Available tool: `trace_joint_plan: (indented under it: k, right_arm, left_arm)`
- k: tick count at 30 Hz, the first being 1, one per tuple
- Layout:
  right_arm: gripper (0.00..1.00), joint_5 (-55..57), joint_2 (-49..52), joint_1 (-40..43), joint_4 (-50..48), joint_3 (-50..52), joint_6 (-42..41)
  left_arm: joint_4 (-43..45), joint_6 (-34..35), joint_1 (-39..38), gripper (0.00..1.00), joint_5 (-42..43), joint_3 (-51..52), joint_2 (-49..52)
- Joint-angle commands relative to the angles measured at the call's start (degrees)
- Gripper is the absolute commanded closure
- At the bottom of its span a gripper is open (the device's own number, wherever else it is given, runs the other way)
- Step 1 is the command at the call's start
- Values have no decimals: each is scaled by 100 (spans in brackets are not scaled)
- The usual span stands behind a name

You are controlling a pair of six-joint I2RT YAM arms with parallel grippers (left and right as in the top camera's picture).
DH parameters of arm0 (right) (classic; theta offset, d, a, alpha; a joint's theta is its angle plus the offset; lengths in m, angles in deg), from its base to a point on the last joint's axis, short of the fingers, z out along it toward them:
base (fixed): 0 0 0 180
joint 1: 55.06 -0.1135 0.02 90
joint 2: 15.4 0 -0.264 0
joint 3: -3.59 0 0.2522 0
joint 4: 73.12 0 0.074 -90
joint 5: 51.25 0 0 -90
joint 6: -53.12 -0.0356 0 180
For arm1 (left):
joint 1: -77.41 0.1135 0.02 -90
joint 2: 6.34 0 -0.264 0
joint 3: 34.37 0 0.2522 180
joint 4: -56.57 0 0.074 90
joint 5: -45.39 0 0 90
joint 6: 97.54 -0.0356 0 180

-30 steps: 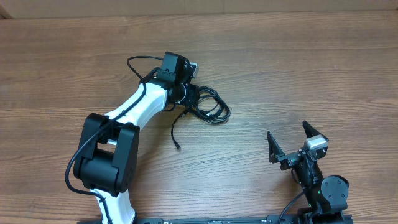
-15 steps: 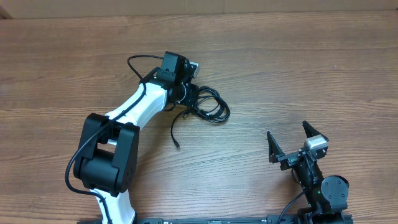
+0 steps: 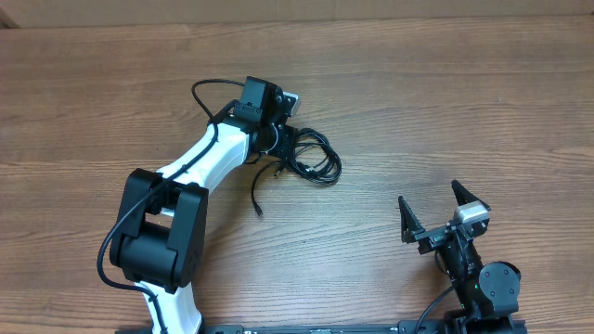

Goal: Untangle cables
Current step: 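Close the left gripper on the cable coil and lift it slightly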

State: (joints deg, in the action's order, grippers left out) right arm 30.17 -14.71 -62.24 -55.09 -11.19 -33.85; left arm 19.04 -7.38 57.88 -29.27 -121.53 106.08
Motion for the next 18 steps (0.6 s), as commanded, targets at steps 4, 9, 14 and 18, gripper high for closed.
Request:
trace_joint_plan:
  k: [4,9,14,18]
  right_arm:
    - [0,39,-31,-26,-24,55,-13]
    - [0,37,-31,-26,-24,55,-15]
    - [0,-79,-31,-26,-31,55,-17]
    - [0,-627,-31,-26,-66,55,-181]
  left_arm:
    - [42,-647,44,96,946,-66,59]
    - [4,-752,223,96,1585,-68,59]
    - [-39,-748,297,61,1665,-68,63]
    - [-20,-748,234,55,1572,-66,72]
